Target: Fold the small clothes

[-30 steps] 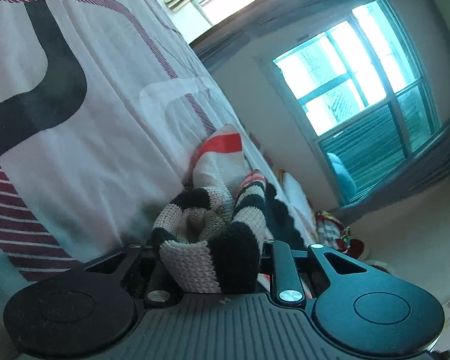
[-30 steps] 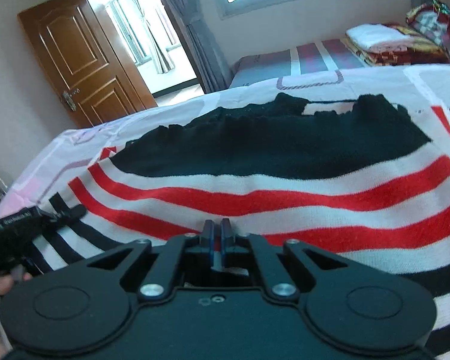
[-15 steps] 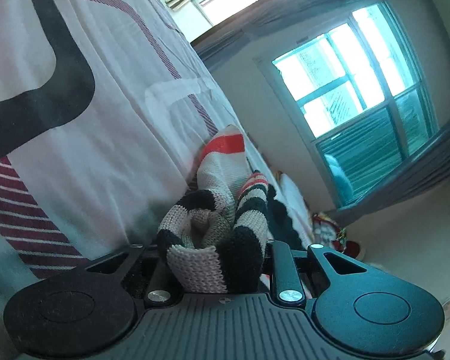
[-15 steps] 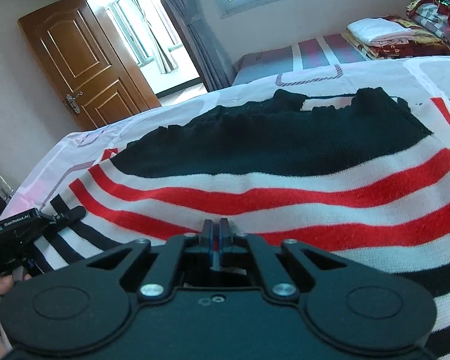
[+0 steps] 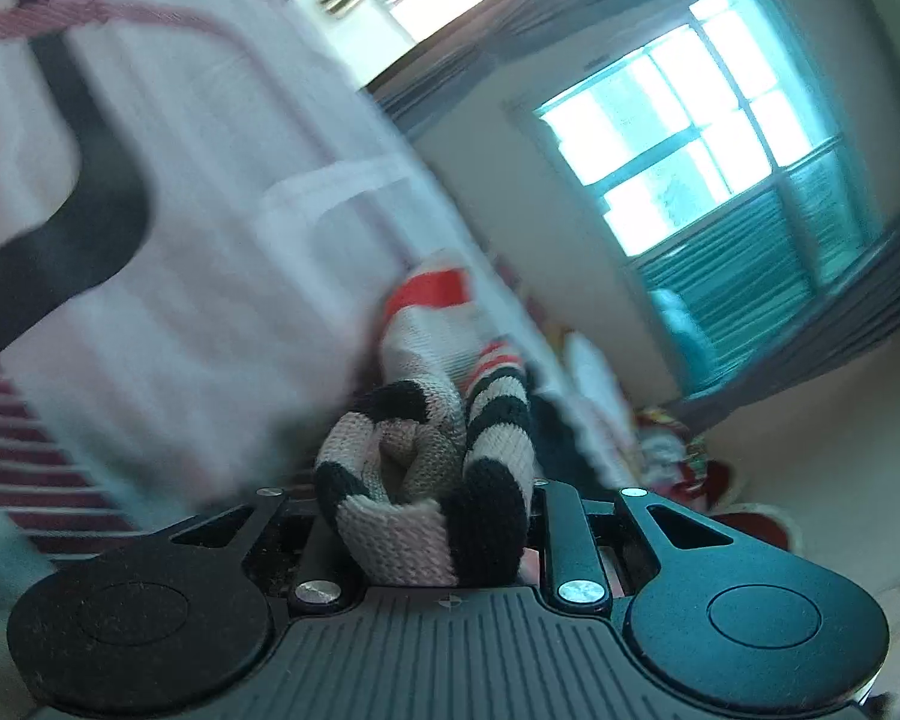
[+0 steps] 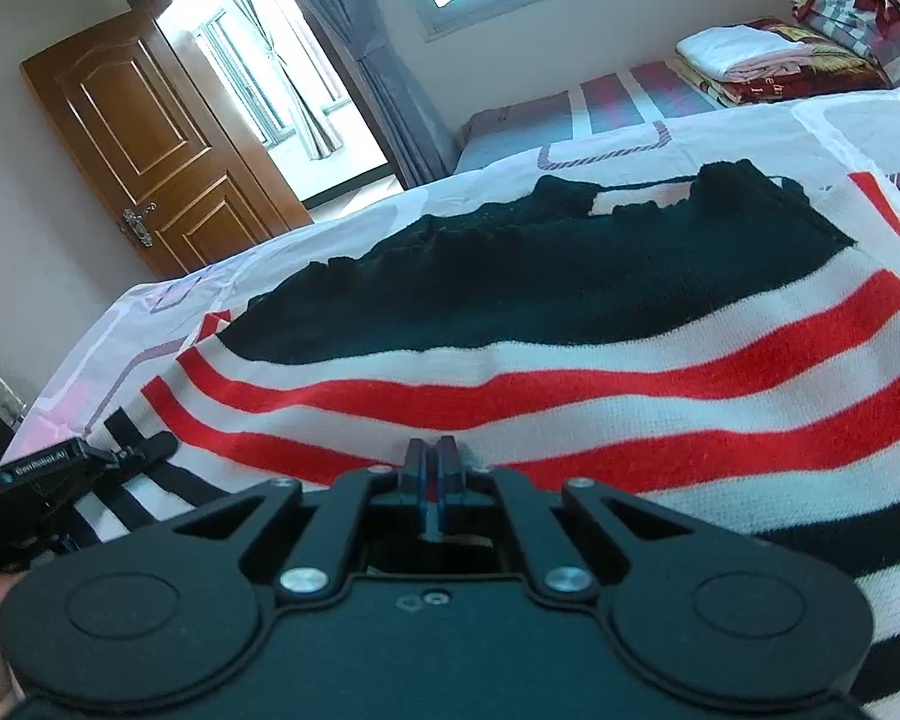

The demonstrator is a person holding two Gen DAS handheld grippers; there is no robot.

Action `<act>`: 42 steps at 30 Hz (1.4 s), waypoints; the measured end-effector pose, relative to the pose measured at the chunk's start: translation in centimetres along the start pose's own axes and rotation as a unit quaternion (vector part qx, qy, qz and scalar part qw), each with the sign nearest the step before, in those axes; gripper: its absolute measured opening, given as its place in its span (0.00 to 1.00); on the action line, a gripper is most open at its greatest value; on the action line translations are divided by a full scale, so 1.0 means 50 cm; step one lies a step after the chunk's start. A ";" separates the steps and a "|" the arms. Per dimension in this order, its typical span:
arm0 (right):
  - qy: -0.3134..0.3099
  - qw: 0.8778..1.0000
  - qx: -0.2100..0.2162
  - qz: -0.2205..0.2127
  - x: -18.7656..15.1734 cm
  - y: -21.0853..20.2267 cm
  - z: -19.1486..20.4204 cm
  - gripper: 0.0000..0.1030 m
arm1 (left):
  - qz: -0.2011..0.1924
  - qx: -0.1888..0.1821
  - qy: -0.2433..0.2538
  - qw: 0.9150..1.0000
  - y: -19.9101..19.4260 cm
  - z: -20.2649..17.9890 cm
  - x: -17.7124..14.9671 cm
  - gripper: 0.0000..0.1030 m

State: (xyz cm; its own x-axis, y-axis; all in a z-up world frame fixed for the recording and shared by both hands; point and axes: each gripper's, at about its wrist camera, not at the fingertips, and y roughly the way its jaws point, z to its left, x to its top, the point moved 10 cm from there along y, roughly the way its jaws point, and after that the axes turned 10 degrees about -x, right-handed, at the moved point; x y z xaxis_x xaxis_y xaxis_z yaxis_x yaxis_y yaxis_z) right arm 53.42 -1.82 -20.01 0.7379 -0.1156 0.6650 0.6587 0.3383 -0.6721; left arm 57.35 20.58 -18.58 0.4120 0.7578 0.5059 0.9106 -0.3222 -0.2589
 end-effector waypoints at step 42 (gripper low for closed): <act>0.264 0.953 0.121 0.086 0.003 -0.171 -0.311 0.61 | 0.212 0.031 0.228 0.950 0.039 -0.312 -0.218 0.88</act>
State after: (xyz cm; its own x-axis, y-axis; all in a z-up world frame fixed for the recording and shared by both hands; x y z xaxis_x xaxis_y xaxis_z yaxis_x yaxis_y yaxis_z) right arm 50.21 -19.24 -19.23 0.8453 -0.4714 0.2515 0.5148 0.5927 -0.6194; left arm 55.15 2.83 -11.78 0.7253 0.2395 0.6454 0.6624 -0.4984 -0.5594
